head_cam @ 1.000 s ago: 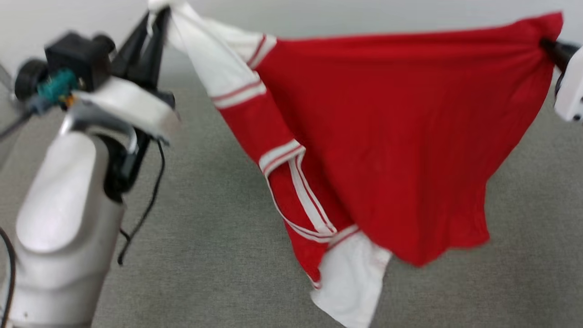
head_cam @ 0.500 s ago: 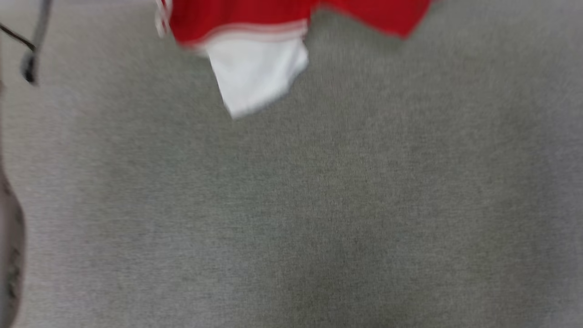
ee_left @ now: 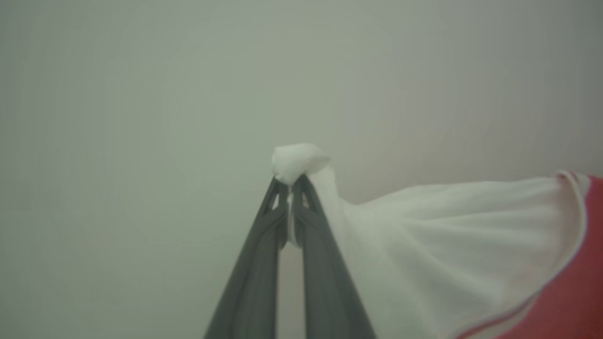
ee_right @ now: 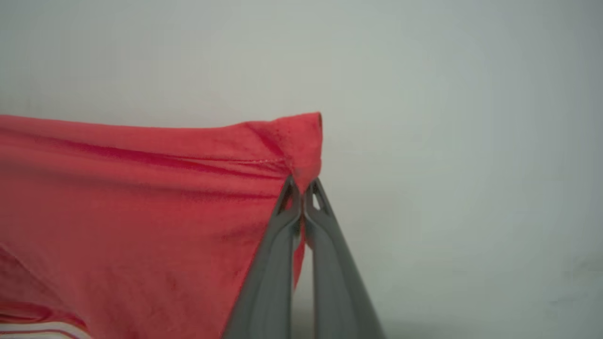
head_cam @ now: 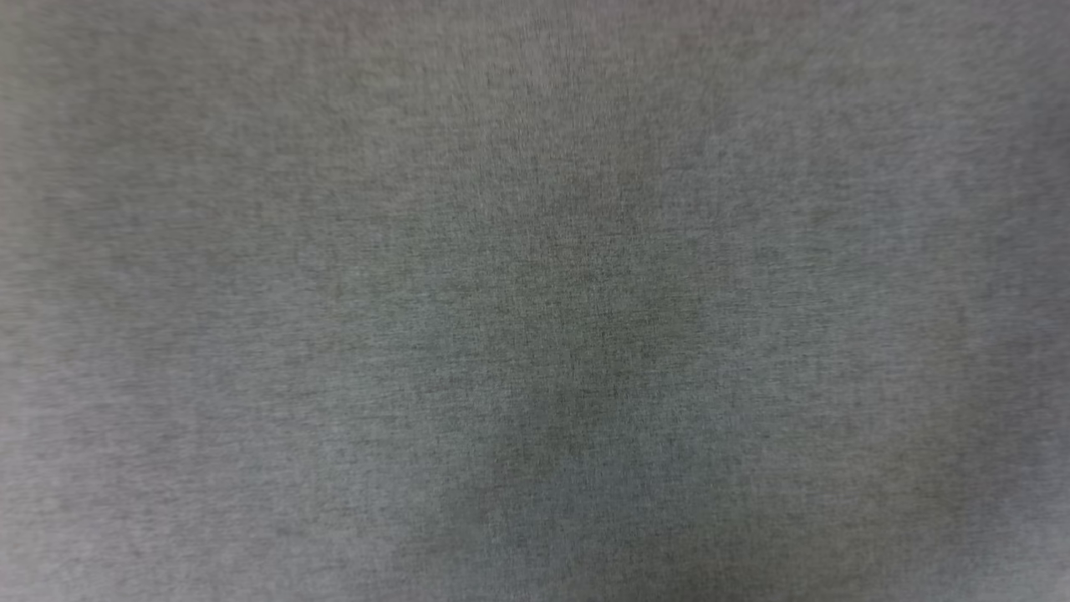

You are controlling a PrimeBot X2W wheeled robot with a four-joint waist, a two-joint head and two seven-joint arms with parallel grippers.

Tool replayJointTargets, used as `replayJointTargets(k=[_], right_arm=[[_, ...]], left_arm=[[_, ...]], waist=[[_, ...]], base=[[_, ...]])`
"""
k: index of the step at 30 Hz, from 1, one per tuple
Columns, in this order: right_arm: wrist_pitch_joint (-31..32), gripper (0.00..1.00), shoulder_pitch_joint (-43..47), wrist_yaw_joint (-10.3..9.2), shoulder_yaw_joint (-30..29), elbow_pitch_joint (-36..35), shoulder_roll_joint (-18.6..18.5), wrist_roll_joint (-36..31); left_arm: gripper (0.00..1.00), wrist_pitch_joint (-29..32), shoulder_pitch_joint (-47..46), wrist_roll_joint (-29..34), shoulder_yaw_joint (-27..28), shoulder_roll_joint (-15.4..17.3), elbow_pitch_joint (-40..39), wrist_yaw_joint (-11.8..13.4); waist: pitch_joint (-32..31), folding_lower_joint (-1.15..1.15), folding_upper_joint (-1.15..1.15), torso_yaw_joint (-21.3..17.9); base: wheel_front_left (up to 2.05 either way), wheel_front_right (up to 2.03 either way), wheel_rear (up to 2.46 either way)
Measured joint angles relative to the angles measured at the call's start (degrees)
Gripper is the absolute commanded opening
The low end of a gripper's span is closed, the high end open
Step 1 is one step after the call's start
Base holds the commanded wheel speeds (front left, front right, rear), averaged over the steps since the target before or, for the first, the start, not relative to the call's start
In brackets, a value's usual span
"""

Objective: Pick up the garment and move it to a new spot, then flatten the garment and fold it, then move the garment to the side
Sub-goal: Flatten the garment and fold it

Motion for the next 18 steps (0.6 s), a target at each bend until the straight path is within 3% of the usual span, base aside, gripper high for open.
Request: replayJointTargets(k=[8,14,18], right_arm=[[-5.59,0.0,-2.58,-0.01,6.1,8.79,0.43,3.21],[-7.79,0.0,-1.42,-0.01,10.42,14.89,0.58,5.39],[-9.83,0.0,3.93,-0.01,13.72,17.74,0.64,7.7]], left_arm=[[0.0,-3.01,-0.62,-1.21,0.12,-0.54,6.55,-0.59],[0.0,-4.89,3.0,-3.74,0.55,-1.89,11.46,-2.01],[0.0,-5.71,9.59,-6.41,1.36,-2.76,13.8,-2.98]], waist=[[4.99,0.0,0.0,-0.18],[3.62,-0.01,0.0,0.49],[1.11,-0.01,0.0,0.88]], base=[[0.0,0.0,0.0],[0.0,0.0,0.0],[0.0,0.0,0.0]])
